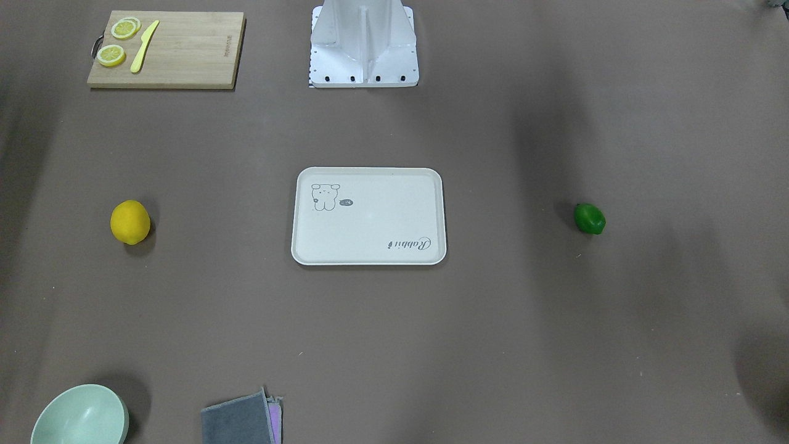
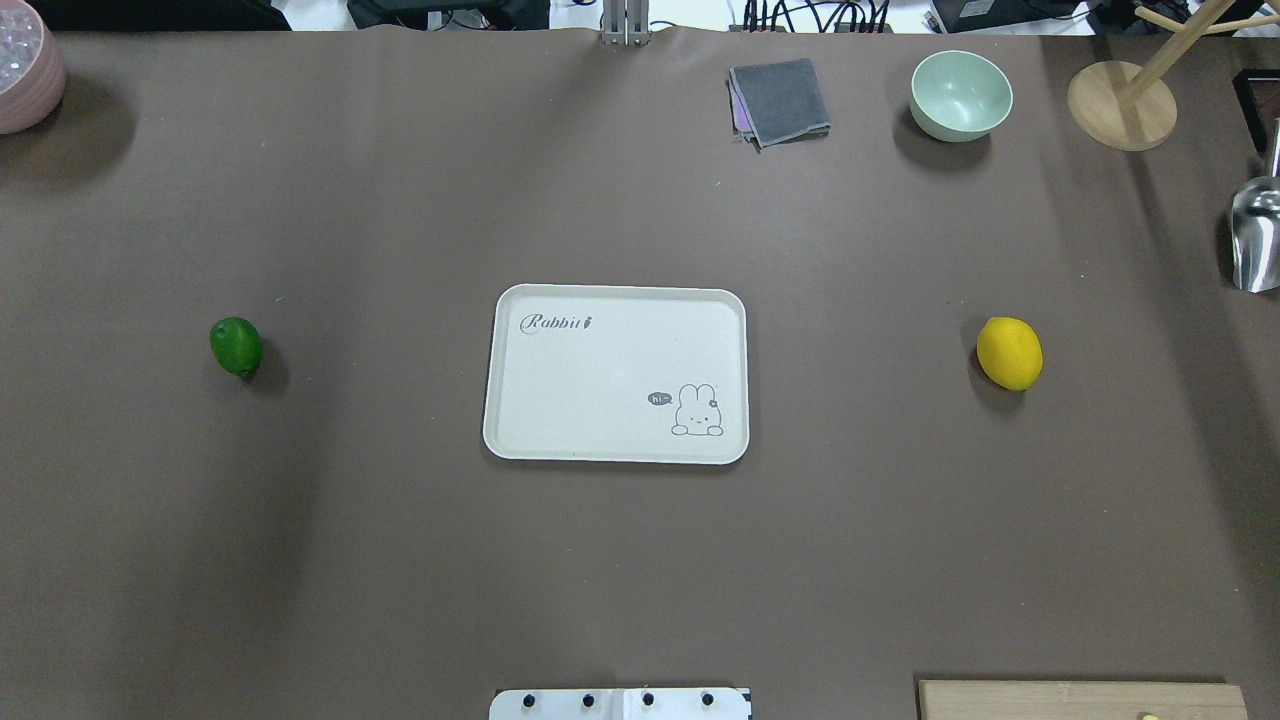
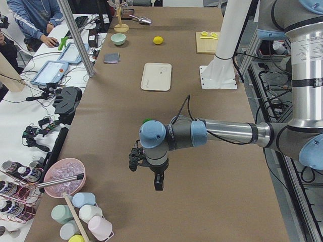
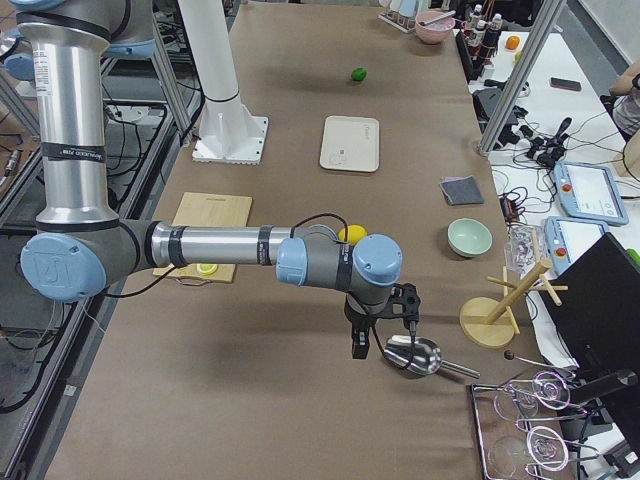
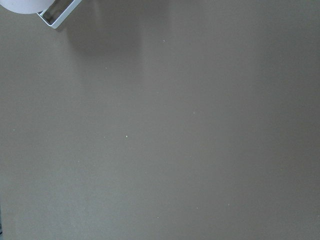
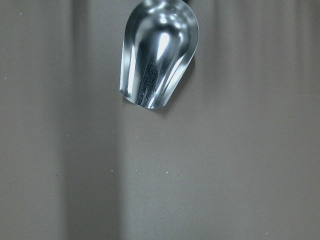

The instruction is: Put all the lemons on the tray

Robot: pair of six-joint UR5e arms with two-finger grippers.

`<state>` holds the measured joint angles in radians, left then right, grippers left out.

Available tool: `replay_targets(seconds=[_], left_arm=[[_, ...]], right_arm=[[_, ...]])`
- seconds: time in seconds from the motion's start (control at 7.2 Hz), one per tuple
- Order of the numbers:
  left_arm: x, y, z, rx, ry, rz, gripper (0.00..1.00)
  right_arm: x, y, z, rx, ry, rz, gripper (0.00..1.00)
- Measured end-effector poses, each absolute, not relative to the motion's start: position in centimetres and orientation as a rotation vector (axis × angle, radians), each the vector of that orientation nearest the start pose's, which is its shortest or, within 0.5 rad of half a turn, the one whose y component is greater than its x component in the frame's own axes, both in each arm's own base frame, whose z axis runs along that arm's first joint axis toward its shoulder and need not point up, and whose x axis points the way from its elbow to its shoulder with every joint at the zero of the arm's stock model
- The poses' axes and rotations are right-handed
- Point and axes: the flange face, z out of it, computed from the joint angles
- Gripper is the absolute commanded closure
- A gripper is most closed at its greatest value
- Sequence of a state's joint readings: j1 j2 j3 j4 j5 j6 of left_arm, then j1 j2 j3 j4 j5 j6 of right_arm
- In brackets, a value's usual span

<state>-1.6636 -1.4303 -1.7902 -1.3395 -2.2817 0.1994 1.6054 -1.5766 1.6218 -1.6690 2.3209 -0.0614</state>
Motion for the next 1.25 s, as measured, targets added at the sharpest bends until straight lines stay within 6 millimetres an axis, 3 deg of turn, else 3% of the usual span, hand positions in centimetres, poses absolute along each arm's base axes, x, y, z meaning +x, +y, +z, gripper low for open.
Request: replay_targets(seconds=[0.83,1.25], left_arm=[[-10.5,-42.4,63.3,-0.016,0.717,0.062,0.02],[-9.6,-43.1,62.8,-0.026,0.724,0.045,0.02]], right_arm=[[7.8,-48.3,63.1,0.012,-0.76,-0.022,0.01],[3.4,-49.2,61.1,-0.004,-0.8,-0.068,0.01]])
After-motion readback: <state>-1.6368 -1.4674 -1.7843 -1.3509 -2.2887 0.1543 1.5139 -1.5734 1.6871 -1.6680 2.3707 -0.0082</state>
